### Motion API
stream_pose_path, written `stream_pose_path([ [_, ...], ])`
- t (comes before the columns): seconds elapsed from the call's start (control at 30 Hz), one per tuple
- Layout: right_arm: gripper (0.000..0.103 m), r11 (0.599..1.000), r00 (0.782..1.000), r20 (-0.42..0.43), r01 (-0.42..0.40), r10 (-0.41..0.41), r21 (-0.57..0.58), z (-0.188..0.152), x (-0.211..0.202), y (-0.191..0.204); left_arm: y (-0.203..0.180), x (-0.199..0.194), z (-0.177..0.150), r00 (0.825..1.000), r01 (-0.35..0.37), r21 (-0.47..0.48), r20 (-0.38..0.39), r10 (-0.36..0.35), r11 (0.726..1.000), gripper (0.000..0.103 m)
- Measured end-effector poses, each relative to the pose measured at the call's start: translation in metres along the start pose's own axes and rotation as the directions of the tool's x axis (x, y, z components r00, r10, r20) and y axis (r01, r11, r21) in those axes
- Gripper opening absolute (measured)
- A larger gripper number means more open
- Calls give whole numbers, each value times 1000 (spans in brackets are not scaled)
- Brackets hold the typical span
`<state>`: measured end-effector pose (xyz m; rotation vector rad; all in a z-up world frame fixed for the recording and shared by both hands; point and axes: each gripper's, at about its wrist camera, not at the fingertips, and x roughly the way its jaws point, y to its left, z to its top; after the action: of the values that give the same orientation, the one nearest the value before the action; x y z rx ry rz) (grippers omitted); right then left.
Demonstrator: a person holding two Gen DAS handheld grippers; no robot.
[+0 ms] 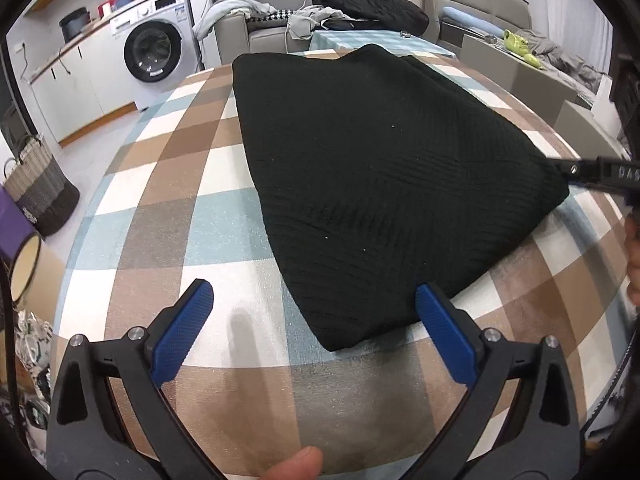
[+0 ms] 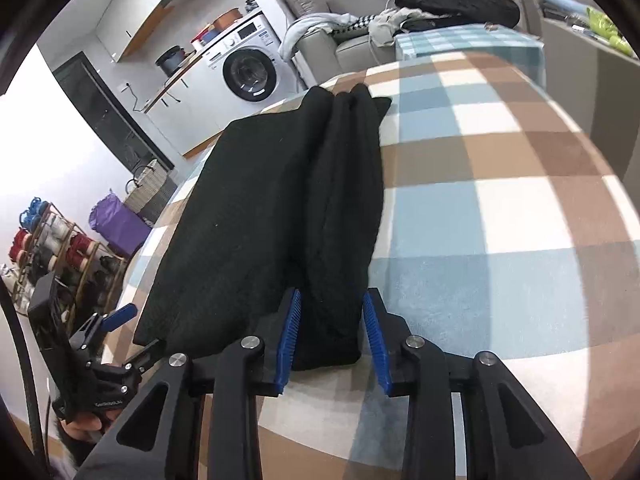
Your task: Fold small clothes
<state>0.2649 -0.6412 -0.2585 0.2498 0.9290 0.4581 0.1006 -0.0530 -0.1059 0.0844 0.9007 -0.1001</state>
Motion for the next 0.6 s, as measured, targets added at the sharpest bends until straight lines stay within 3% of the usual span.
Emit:
stream_pose_path([
  [0.17, 28, 1000, 1000, -8, 22, -22, -20, -5, 9, 8, 6, 2, 1, 999, 38, -17, -13, -38, 999, 98],
  [0.37, 20, 996, 992, -123, -7, -4, -85, -11, 2, 27, 19, -2, 4, 1000, 29, -32, 1, -29, 999, 97],
  [0.6, 25, 997, 999, -39, 21, -24, -70, -8, -14, 26, 33, -12, 8, 997, 71, -67, 38, -68, 995, 95],
])
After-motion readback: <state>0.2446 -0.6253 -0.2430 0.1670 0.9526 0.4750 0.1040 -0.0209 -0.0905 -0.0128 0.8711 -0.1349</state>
